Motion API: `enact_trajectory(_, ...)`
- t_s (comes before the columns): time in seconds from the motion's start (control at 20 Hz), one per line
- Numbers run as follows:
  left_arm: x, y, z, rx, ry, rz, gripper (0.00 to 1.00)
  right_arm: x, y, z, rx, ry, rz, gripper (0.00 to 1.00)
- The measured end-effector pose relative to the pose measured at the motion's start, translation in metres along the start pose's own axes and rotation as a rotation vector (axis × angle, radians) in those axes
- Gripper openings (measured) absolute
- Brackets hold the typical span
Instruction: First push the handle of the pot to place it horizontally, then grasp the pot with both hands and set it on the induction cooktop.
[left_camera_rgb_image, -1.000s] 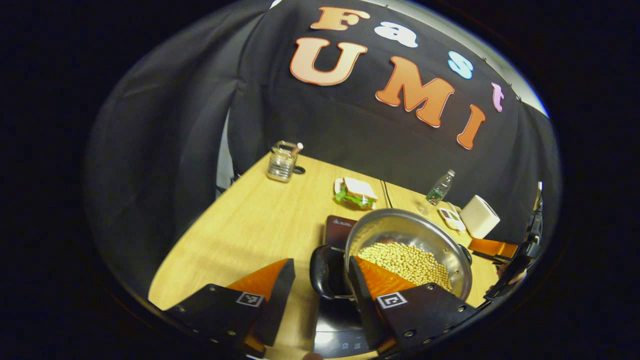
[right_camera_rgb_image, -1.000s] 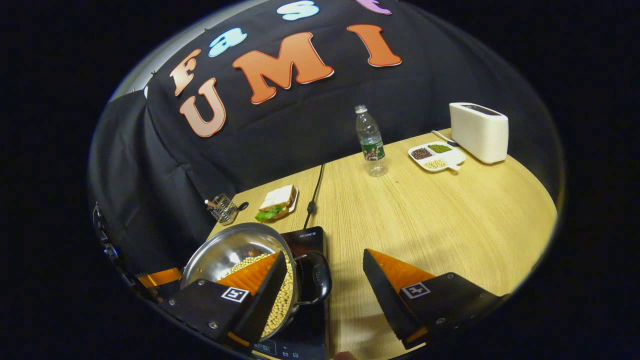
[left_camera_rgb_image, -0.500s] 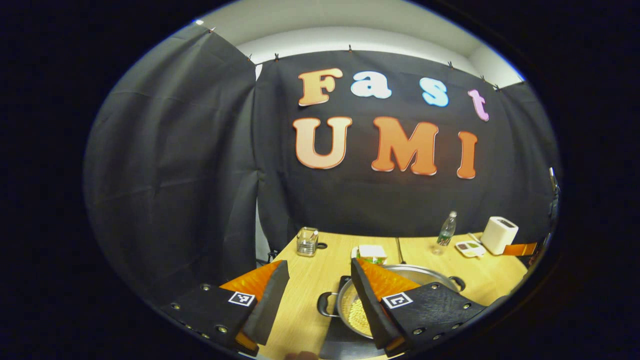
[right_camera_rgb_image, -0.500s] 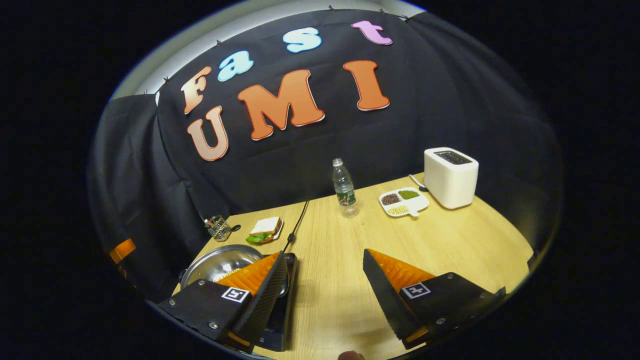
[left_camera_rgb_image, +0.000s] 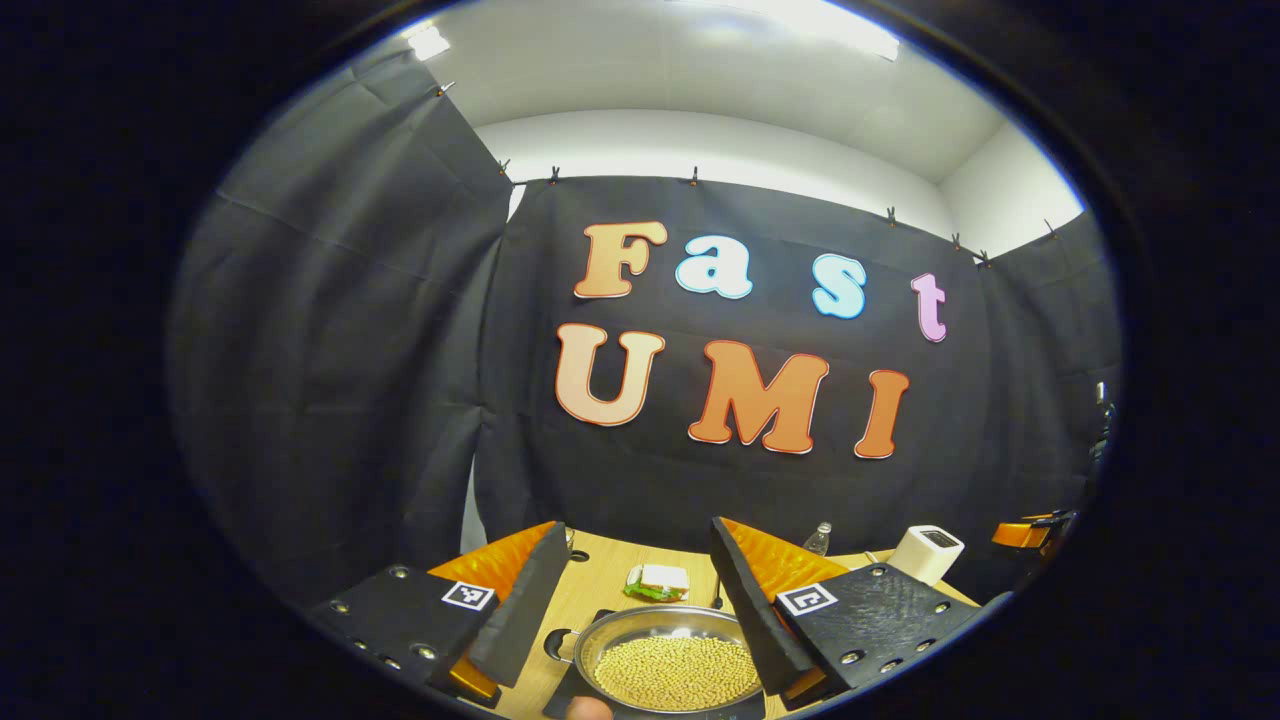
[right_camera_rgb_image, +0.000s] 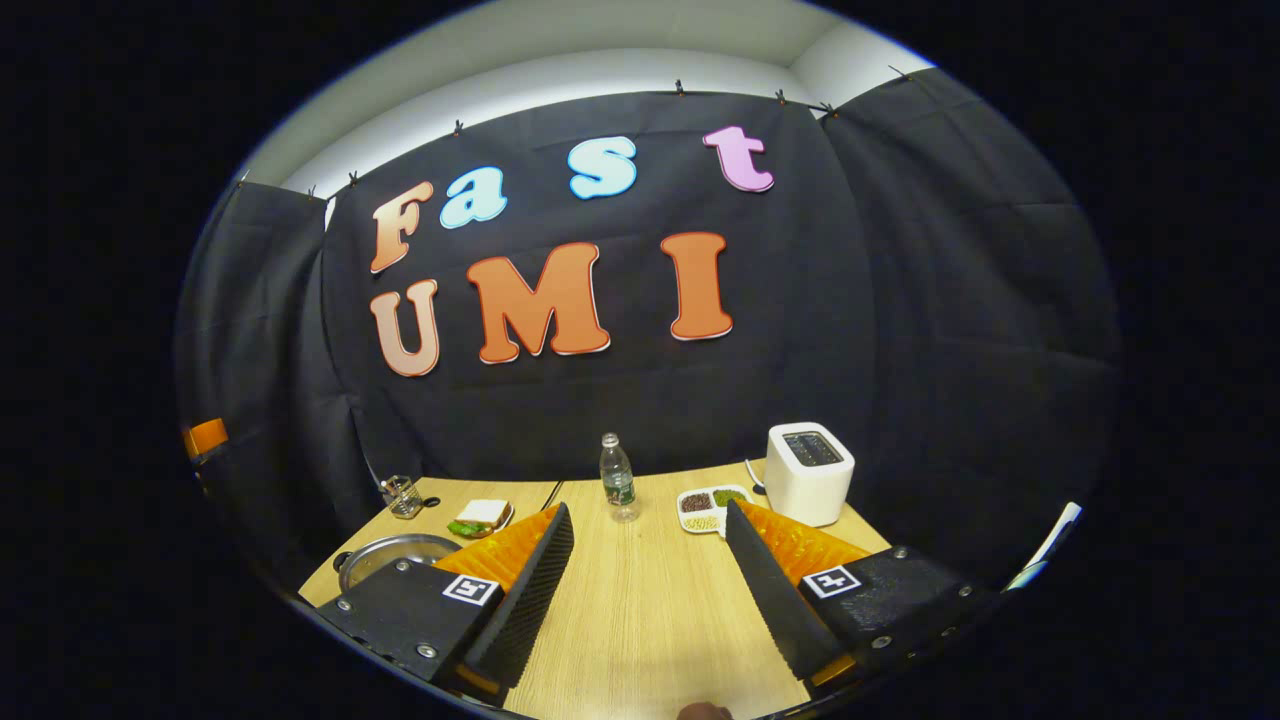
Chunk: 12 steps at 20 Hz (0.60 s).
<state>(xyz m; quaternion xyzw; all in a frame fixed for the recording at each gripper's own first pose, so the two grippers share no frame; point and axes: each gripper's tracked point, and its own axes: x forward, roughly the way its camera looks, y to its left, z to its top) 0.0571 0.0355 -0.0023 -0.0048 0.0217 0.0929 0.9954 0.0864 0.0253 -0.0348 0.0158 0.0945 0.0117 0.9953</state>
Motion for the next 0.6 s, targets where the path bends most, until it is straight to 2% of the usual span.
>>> enact_trajectory(0.05, -0.001, -0.009, 0.011, 0.008, -0.020, -0.001, 0.84, -0.006, -0.003, 0.008, -0.001, -0.012, 0.004, 0.95)
enact_trajectory(0.2, -0.007, -0.036, 0.029, -0.009, -0.048, -0.034, 0.86, -0.021, -0.020, 0.029, -0.027, -0.045, -0.012, 0.95)
enact_trajectory(0.5, -0.012, -0.075, 0.034, -0.065, -0.026, -0.117, 0.84, -0.042, -0.046, 0.059, -0.050, -0.120, -0.053, 0.95)
enact_trajectory(0.55, -0.012, -0.077, 0.035, -0.070, -0.023, -0.124, 0.84, -0.043, -0.049, 0.058, -0.045, -0.123, -0.055, 1.00)
enact_trajectory(0.6, -0.011, -0.079, 0.033, -0.072, -0.021, -0.122, 0.86, -0.042, -0.052, 0.056, -0.041, -0.125, -0.058, 0.95)
